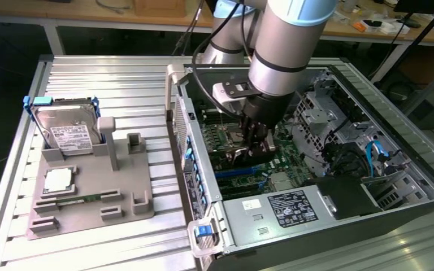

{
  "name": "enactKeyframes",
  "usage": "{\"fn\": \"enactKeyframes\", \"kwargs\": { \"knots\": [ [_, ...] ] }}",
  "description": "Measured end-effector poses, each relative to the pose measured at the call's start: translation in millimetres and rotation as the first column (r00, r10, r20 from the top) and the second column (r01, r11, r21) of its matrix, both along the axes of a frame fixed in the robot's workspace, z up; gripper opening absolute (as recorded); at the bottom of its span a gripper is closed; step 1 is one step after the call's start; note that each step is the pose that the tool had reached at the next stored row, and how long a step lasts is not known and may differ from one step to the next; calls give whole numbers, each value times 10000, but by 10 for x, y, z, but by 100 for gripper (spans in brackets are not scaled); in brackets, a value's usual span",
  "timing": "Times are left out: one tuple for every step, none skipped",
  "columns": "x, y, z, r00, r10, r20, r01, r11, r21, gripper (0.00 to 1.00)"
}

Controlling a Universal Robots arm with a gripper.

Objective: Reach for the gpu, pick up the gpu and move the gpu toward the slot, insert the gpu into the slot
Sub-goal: 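Insert the gpu into the slot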

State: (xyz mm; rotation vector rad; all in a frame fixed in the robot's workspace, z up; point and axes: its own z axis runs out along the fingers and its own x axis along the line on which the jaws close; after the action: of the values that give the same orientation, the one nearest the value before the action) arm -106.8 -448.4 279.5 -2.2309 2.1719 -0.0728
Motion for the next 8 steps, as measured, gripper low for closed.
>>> {"fn": "enactKeyframes", "kwargs": {
  "knots": [
    [-9,0,-1,10000,-1,0,1,10000,2,27],
    [-14,1,-2,10000,-1,0,1,10000,5,27],
    [-18,1,-3,10000,-1,0,1,10000,5,27],
    [-21,0,-4,10000,-1,-1,1,10000,4,27],
    [-22,0,-4,10000,0,-1,0,10000,4,27],
    [-22,0,-4,10000,0,-1,0,10000,4,27],
    [-22,0,-4,10000,0,-1,0,10000,4,27],
    [-22,0,-4,10000,-1,-1,1,10000,4,27]
  ]
}}
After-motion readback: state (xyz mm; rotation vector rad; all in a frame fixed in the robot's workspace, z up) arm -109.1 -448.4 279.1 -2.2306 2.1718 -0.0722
